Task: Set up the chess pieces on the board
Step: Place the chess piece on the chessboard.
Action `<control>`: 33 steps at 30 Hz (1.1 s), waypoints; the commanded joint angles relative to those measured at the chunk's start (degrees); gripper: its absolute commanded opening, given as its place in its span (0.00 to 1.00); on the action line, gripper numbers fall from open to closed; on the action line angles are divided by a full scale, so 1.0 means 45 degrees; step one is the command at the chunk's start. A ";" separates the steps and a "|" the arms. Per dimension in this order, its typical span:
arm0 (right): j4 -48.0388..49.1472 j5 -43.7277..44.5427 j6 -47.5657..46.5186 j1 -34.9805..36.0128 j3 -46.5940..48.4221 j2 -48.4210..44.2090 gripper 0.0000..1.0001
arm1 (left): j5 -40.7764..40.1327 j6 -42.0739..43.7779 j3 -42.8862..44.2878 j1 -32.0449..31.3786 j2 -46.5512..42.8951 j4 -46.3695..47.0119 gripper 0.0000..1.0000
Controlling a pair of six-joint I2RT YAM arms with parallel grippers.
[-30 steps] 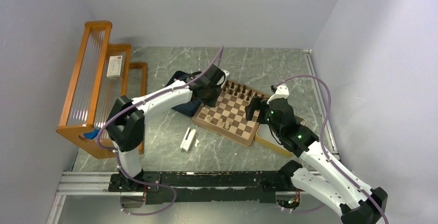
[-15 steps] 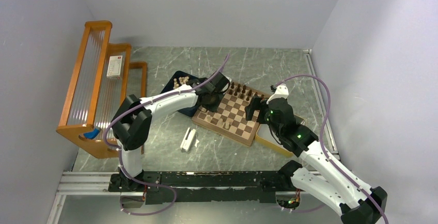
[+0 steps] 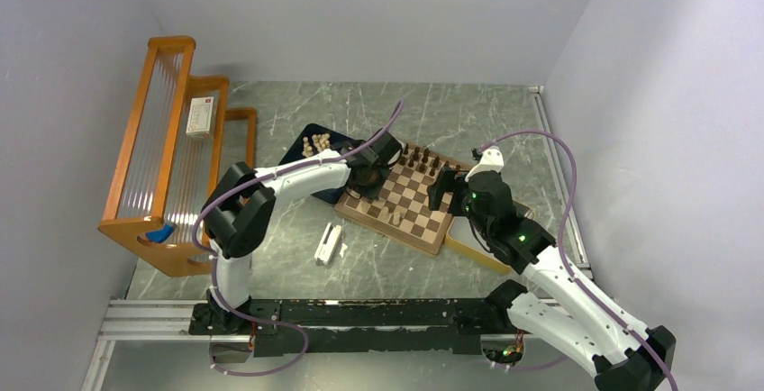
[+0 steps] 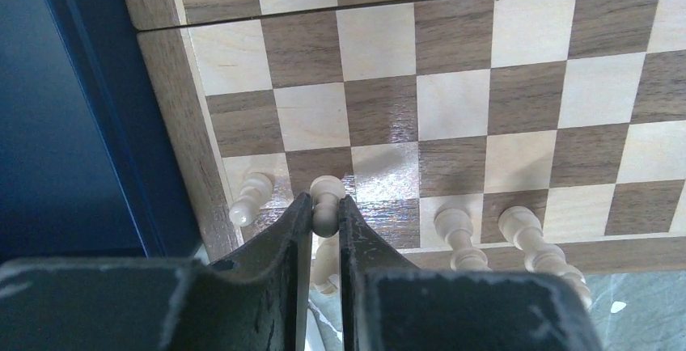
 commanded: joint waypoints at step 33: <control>0.0218 0.0239 0.0028 0.0044 -0.0217 -0.0196 0.95 | -0.0383 0.0014 0.0560 -0.0057 0.0866 -0.0190 0.29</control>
